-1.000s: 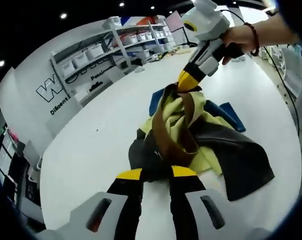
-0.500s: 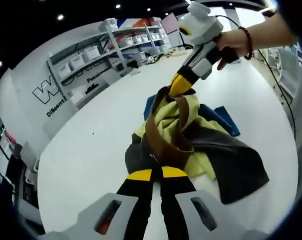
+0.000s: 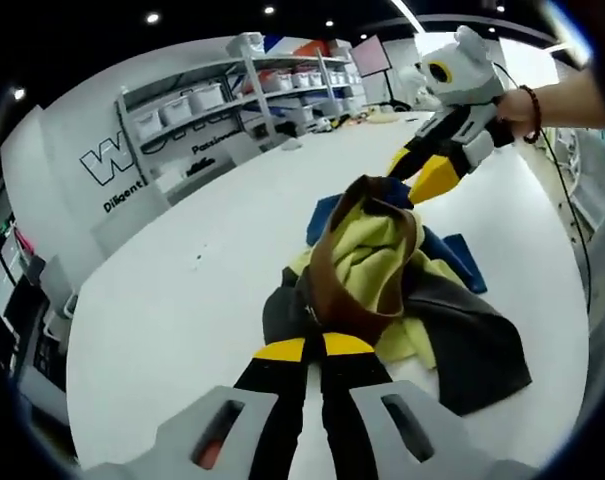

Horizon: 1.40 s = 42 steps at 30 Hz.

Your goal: Fold the garment on the visible template until the final outline fits inside the template.

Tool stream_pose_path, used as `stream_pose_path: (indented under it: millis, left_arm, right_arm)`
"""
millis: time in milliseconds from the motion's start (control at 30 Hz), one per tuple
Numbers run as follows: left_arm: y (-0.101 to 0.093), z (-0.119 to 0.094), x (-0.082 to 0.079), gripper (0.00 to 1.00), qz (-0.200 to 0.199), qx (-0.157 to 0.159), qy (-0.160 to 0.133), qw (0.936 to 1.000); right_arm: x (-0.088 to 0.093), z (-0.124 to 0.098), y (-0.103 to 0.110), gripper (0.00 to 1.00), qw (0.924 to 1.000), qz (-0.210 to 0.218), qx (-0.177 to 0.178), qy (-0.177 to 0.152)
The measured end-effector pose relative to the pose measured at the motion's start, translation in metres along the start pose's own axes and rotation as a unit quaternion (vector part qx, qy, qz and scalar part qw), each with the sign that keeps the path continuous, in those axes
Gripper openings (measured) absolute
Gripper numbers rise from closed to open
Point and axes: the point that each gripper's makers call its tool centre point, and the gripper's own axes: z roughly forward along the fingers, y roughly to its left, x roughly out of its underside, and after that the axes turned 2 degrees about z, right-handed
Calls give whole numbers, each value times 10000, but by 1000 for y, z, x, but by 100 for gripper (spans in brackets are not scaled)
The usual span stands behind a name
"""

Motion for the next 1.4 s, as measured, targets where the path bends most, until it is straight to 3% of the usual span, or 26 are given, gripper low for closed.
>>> stream_pose_path:
  millis: [67, 100, 400, 1033, 1133, 1400]
  left_arm:
    - [0, -2, -1, 4, -64, 2, 7, 10000]
    - [0, -4, -3, 4, -88, -4, -16, 10000]
    - [-5, -33, -12, 3, -214, 12, -86, 9997]
    - [-33, -97, -13, 3, -249, 13, -43, 9997]
    - [-32, -110, -17, 4, -205, -102, -91, 9997]
    - [-24, -150, -58, 4, -348, -258, -481, 9979]
  right_arm:
    - [3, 0, -3, 2, 9999, -97, 93, 60]
    - [3, -2, -1, 0, 9998, -132, 100, 61]
    - [-11, -28, 15, 0, 9996, -216, -9, -184]
    - [-13, -69, 59, 0, 9993, 32, -254, -284]
    - [-17, -78, 67, 0, 9990, -13, -282, -351]
    - [-69, -112, 76, 0, 9926, -127, -133, -1198]
